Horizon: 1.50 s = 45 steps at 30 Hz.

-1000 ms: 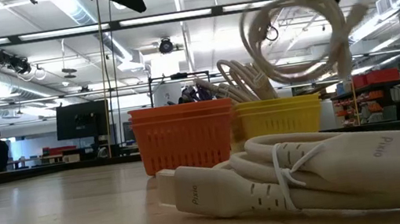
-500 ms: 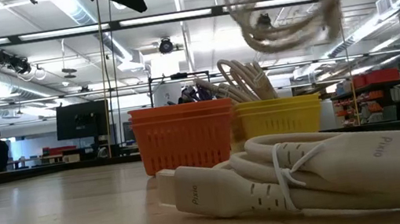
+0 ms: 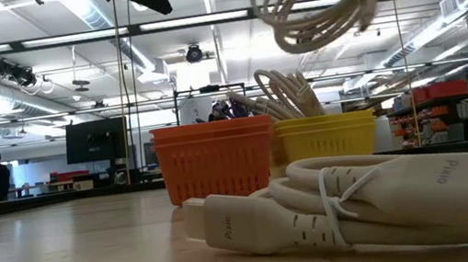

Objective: Pick & Place USB Port
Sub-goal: Put the brown HDMI cable into the yellow basket

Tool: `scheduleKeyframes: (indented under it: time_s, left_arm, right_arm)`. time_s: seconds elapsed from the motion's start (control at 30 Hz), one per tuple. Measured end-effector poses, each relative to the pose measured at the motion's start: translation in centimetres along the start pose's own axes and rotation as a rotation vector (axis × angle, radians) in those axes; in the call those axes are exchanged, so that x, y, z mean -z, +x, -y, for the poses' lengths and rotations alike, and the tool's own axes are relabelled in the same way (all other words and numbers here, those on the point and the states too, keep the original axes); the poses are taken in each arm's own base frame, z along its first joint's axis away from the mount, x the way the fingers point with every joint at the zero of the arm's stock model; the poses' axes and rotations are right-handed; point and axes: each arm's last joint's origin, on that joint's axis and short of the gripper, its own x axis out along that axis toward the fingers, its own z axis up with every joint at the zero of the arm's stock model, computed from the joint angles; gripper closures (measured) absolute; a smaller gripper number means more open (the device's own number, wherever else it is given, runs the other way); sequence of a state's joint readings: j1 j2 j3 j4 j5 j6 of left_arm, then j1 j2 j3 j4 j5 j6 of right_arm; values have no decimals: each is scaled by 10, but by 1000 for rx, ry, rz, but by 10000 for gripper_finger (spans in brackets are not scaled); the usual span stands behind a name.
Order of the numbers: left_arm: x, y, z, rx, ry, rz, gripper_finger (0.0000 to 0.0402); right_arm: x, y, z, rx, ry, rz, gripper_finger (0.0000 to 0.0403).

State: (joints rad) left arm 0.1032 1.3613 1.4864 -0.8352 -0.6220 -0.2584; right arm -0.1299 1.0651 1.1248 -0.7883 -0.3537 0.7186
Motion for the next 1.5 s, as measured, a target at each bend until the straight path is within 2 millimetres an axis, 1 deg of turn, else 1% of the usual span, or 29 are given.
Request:
scheduleKeyframes:
  time_s: [0.07, 0.17, 0.23, 0.37, 0.43, 0.53, 0.63, 0.7, 0.8, 1.0, 1.1, 1.23, 1.33, 1.43, 1.5]
  left_arm:
    - [0, 0, 0, 5, 1, -1, 349]
    - [0, 0, 1, 28, 1, -7, 349]
    - [0, 0, 1, 38, 1, -10, 349]
    - [0, 0, 1, 42, 1, -11, 349]
    - [0, 0, 1, 42, 2, -11, 349]
    - [0, 0, 1, 42, 8, -11, 349]
    - [0, 0, 1, 42, 9, -11, 349]
    - [0, 0, 1, 42, 9, -11, 349]
    - [0, 0, 1, 42, 9, -11, 349]
    - [0, 0, 1, 42, 11, -11, 349]
    - [0, 0, 1, 42, 11, -12, 349]
    - [0, 0, 1, 42, 11, -11, 349]
    - [0, 0, 1, 42, 11, -12, 349]
    - [0, 0, 1, 42, 12, -12, 349]
    - [0, 0, 1, 42, 12, -12, 349]
  right_arm:
    - [0, 0, 3, 39, 46, 60, 396]
    - [8, 6, 15, 70, 117, 66, 396]
    - [14, 9, 20, 31, 169, 96, 396]
    - [26, 15, 30, -115, 280, 194, 396]
    - [34, 15, 35, -139, 303, 233, 396]
    - [42, 4, 39, -139, 307, 274, 396]
    - [55, -9, 46, -63, 346, 276, 396]
    - [60, -13, 49, -39, 376, 270, 396]
    - [60, -12, 46, -50, 396, 274, 396]
    - [58, 7, 45, 33, 378, 255, 397]
    - [52, 18, 45, 44, 380, 256, 397]
    - [38, 28, 37, -20, 352, 352, 397]
    - [36, 37, 40, 36, 335, 359, 397]
    - [39, 45, 46, 116, 334, 307, 397]
    - [41, 47, 48, 134, 330, 269, 397]
